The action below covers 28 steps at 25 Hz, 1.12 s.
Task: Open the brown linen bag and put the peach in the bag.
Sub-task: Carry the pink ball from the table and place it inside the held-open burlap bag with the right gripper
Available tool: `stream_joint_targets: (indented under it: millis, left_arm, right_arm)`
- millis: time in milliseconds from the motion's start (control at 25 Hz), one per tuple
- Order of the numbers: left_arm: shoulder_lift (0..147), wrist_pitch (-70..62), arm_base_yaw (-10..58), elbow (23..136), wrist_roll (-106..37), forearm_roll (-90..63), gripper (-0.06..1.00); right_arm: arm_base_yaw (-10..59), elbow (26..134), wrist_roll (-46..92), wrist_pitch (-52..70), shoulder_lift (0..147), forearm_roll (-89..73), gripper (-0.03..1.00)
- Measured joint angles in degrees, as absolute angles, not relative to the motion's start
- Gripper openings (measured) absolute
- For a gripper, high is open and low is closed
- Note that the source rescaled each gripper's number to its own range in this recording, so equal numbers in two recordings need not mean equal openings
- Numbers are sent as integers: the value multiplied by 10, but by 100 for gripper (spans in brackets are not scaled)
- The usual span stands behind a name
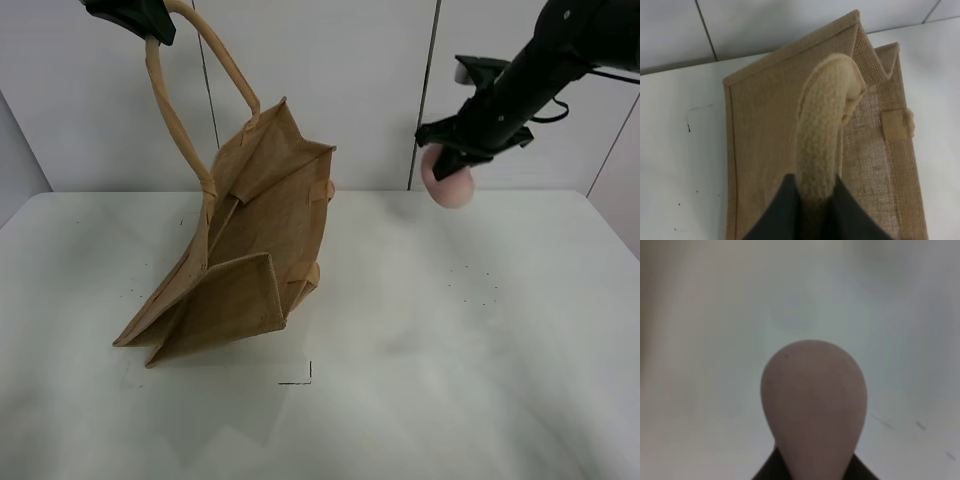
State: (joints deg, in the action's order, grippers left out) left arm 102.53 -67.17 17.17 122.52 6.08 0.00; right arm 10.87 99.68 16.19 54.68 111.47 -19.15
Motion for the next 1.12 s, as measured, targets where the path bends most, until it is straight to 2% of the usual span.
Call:
stream_joint_targets:
  millis: [400,800,1120]
  left_arm:
    - [1019,-672,172,1225,57,0,0]
    - [1019,-672,172,1225,57,0,0]
    - [1019,-672,172,1225,56,0,0]
  right_arm:
    - [260,1024,219,482,1131,-307,0]
    - [324,1024,394,348,1241,-430,0]
    - [367,1024,448,235,1309,-449,0]
